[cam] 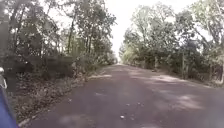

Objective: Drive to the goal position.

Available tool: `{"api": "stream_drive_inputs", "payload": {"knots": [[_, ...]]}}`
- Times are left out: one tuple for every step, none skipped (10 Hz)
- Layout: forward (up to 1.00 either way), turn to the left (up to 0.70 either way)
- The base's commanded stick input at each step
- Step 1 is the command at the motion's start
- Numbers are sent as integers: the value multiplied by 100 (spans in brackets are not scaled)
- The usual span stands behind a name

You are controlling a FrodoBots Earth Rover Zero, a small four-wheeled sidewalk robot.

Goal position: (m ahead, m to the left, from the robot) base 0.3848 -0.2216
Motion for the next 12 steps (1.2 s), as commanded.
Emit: {"api": "stream_drive_inputs", "payload": {"knots": [[6, -3], [5, -3], [6, -3], [6, -3], [5, -3], [5, -3], [6, -3], [5, -3], [6, -3], [6, -3], [5, -3], [5, -3]]}}
